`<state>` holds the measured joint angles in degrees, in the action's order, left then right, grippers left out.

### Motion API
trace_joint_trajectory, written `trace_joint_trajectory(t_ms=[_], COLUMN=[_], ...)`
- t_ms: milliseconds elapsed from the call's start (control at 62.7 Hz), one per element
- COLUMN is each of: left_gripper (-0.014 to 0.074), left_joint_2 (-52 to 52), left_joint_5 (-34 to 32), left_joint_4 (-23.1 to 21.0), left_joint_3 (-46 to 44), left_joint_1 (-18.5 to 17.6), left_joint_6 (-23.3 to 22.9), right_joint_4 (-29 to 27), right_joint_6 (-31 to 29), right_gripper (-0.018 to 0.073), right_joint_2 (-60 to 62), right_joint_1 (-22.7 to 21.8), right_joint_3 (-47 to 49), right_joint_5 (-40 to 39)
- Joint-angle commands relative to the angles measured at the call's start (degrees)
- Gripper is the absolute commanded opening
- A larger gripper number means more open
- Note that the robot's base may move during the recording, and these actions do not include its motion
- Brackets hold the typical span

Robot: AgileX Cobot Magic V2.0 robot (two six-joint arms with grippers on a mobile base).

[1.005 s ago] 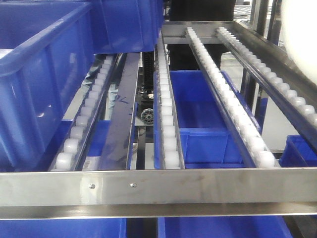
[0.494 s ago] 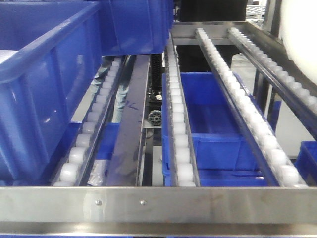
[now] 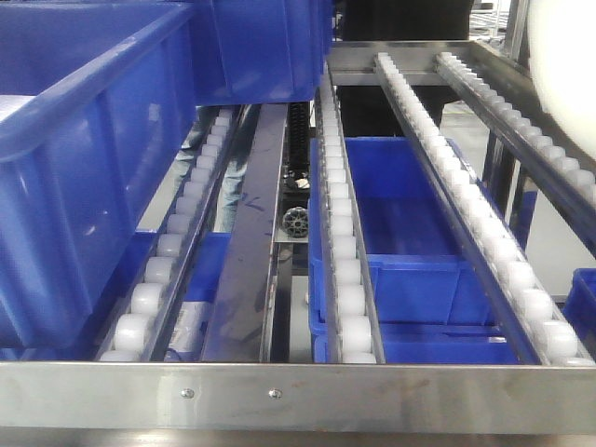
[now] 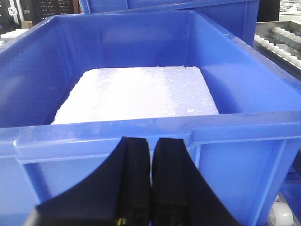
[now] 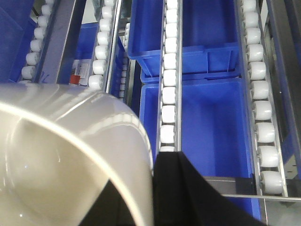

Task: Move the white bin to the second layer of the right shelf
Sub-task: 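Approach the rack and align with the second roller shelf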

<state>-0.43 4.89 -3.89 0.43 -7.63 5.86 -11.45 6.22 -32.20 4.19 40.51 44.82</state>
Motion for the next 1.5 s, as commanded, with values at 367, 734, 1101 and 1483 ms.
trace_joint_trajectory(t_ms=[367, 734, 1101, 1483], left_gripper=[0.0085, 0.0085, 0.0085, 0.0085], left_joint_2=[-0.8, -0.8, -0.8, -0.8], left_joint_5=[-4.89, -4.89, -4.89, -4.89], left_joint_4=[-0.35, -0.35, -0.35, -0.35], left_joint_3=[2.11, 2.11, 2.11, 2.11], left_joint_1=[-0.26, -0.26, -0.26, -0.26], left_joint_6=[-0.15, -0.15, -0.15, -0.15], right_joint_4=[-0.9, -0.9, -0.9, -0.9], right_joint_6=[-0.11, -0.11, -0.11, -0.11], right_gripper=[0.0057, 0.0057, 0.0057, 0.0057], right_joint_2=[-0.37, -0.37, -0.37, -14.07], right_joint_1=[-0.33, -0.33, -0.33, -0.33], right_joint_3=[1.68, 1.68, 1.68, 5.53], right_joint_5=[-4.93, -4.93, -6.2, -5.58])
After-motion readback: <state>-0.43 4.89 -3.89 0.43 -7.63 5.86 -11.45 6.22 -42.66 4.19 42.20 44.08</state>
